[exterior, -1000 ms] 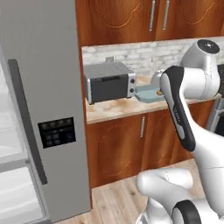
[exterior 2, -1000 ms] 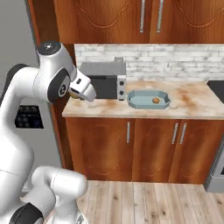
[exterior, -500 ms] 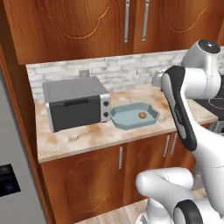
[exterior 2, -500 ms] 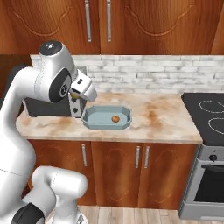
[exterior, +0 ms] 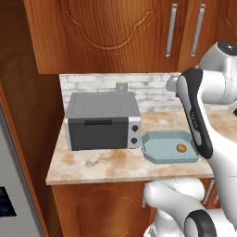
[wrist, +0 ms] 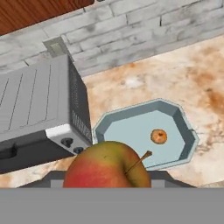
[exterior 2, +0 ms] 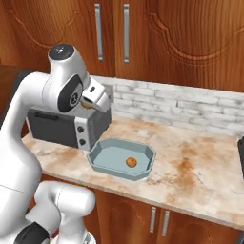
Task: Pick the tangerine and apple from the fridge and place them inside the tupperware on the counter.
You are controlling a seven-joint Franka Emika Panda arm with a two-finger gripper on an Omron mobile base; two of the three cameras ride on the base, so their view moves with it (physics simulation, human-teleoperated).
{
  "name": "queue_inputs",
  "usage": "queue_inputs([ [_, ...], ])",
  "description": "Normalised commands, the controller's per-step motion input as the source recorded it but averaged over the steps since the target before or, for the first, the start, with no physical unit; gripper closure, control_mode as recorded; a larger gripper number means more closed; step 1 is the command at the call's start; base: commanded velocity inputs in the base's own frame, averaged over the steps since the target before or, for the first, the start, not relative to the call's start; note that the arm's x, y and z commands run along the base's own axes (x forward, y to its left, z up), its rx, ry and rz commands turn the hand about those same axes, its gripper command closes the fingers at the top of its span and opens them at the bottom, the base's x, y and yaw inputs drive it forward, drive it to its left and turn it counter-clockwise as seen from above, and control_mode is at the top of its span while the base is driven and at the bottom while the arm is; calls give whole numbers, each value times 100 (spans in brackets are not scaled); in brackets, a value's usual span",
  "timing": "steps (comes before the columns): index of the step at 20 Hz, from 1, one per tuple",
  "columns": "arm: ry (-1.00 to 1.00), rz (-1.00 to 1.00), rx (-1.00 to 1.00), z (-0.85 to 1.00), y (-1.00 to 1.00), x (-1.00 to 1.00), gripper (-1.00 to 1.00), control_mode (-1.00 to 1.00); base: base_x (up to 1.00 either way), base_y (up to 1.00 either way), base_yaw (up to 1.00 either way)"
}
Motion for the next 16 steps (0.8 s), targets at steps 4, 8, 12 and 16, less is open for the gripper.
queue_inputs([
  [4, 0, 0, 0, 0, 0, 0, 100, 100, 34, -32, 34],
  [8, 38, 15, 0, -80, -28, 0, 100, -100, 0, 0, 0],
  [12, 40, 15, 0, -94, -16, 0, 100, -100, 0, 0, 0],
  [16, 28, 13, 0, -94, -15, 0, 100, -100, 0, 0, 0],
])
